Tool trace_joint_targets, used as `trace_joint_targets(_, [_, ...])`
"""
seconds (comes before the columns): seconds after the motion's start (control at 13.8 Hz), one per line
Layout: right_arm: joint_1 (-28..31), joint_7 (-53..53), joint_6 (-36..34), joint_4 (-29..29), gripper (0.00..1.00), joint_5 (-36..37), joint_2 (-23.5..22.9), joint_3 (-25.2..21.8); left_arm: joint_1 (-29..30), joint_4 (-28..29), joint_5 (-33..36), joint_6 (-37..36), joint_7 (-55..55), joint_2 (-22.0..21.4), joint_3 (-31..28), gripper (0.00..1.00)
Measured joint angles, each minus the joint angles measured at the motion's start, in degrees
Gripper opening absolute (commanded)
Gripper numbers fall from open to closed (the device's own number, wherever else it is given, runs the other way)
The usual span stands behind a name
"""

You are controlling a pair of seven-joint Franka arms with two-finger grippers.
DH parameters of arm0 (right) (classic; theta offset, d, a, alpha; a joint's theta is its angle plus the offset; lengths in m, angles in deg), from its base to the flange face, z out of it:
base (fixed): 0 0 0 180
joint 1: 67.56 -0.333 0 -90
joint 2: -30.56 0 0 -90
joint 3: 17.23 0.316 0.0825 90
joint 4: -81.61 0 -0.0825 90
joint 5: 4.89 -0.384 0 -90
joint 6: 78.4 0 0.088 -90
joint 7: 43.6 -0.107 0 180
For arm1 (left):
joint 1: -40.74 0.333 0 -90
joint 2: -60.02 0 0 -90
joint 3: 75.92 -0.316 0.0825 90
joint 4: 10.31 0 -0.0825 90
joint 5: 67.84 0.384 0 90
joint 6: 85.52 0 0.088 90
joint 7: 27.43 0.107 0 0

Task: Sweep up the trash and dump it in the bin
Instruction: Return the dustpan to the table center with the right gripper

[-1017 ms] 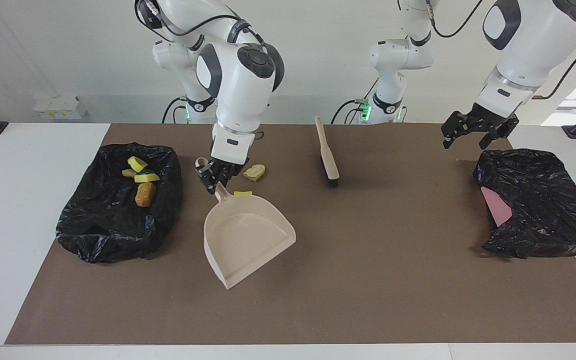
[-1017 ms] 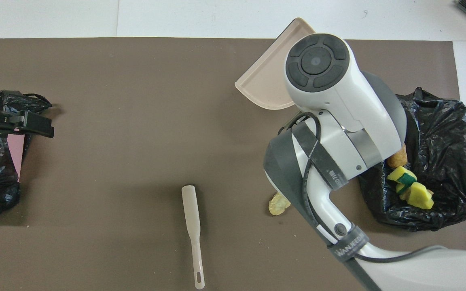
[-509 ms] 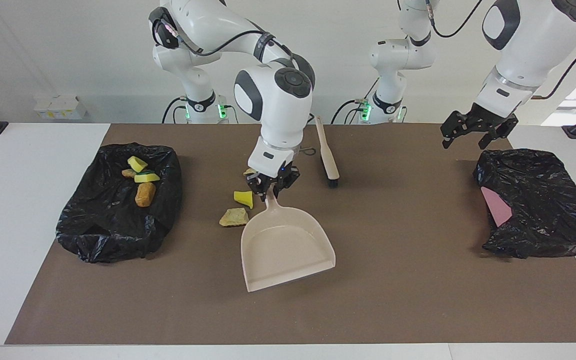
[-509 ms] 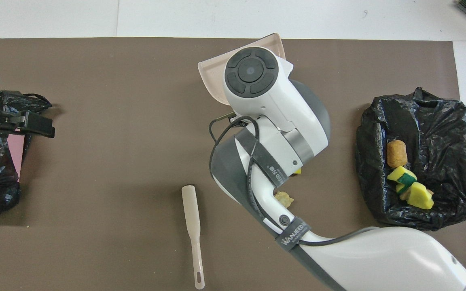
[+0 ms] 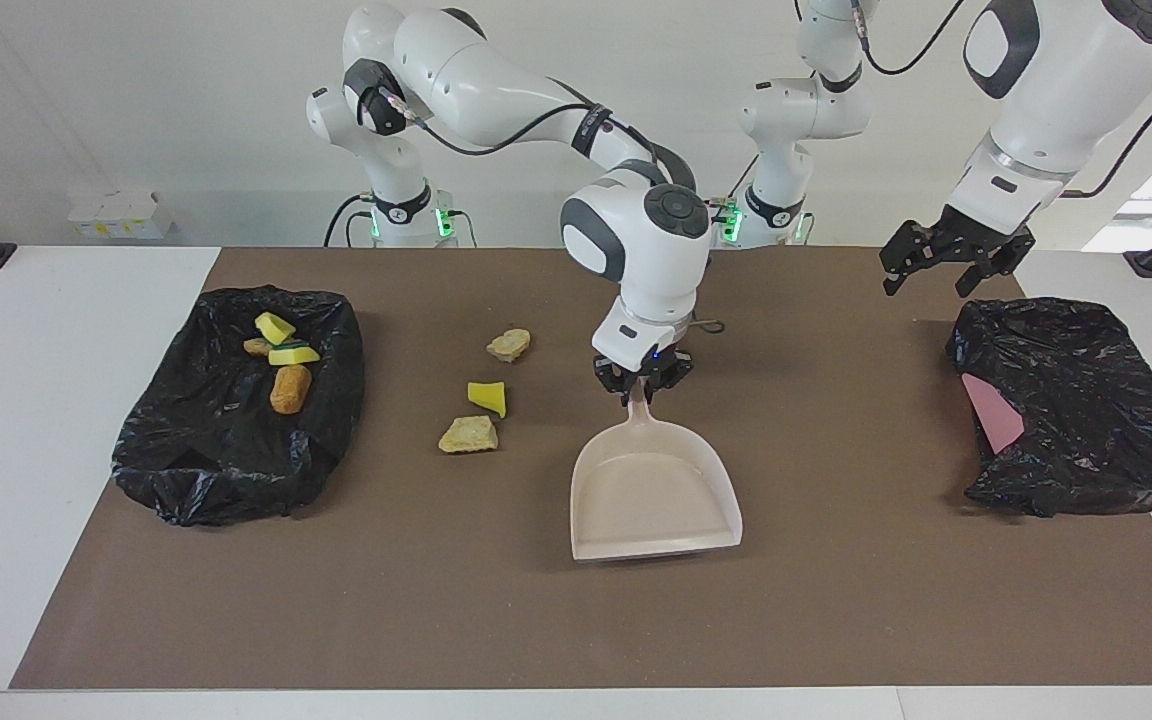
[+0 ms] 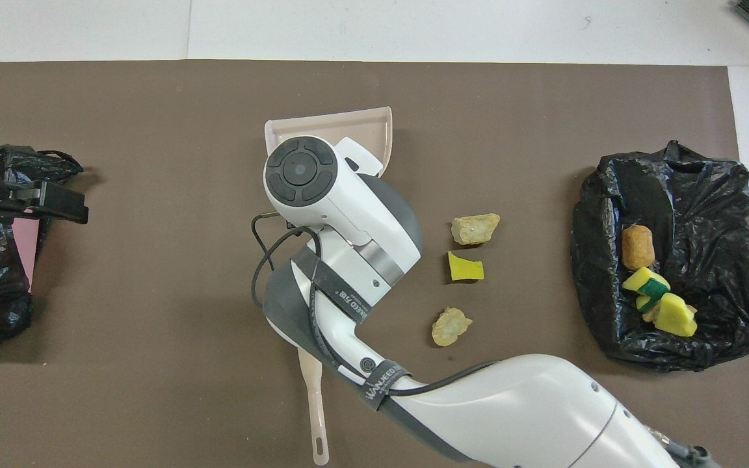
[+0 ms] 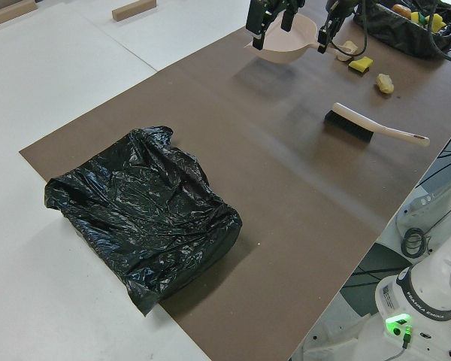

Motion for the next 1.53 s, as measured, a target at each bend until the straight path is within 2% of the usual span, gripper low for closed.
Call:
trace_joint_targets(0.29, [-1.4,-3.0,3.5,0.4,0.0,-0.7,-3.0,0.0,0.0,0.0,0.0,-0.2,0.0,0.0,0.0,1.0])
trace_joint_targets(0.73, [-2.4,-7.0,4.0,0.7,0.02,-0.8,-4.7,0.0,0.0,0.0,0.0,-0.5,0.0,-0.1,0.0,1.0])
trace_joint_targets(0.8, [-2.4,-7.2,4.0,0.7,0.16,-1.1,-4.8,0.0,0.0,0.0,0.0,-0.5,0.0,-0.2,0.0,1.0])
trace_joint_targets(0.94, [-2.3,-7.2,4.0,0.7,0.36,-3.2,-4.8,-0.2,0.0,0.0,0.0,-0.6,0.0,-0.2,0.0,1.0])
trace_joint_targets(1.09, [-2.1,-7.2,4.1,0.9,0.5,-3.5,-4.8,-0.3,0.0,0.0,0.0,-0.8,0.0,-0.2,0.0,1.0])
trace_joint_targets(1.16, [-1.9,-7.2,4.3,1.2,0.62,-3.5,-4.8,-0.3,0.0,0.0,0.0,-0.8,0.0,-0.2,0.0,1.0])
trace_joint_targets(1.24, [-1.5,-7.2,4.6,1.4,0.82,-3.5,-4.6,-0.3,0.0,0.0,0.0,-0.8,0.0,-0.2,0.0,1.0])
trace_joint_targets(1.31, [-1.1,-7.2,4.8,1.8,0.89,-3.6,-4.3,-0.3,0.0,0.0,0.0,-0.9,0.0,-0.2,0.0,1.0])
trace_joint_targets(1.53, [-0.2,-7.2,4.4,1.0,1.0,-4.0,-1.0,-0.2,0.0,0.0,0.0,-1.0,0.0,-0.2,0.0,1.0])
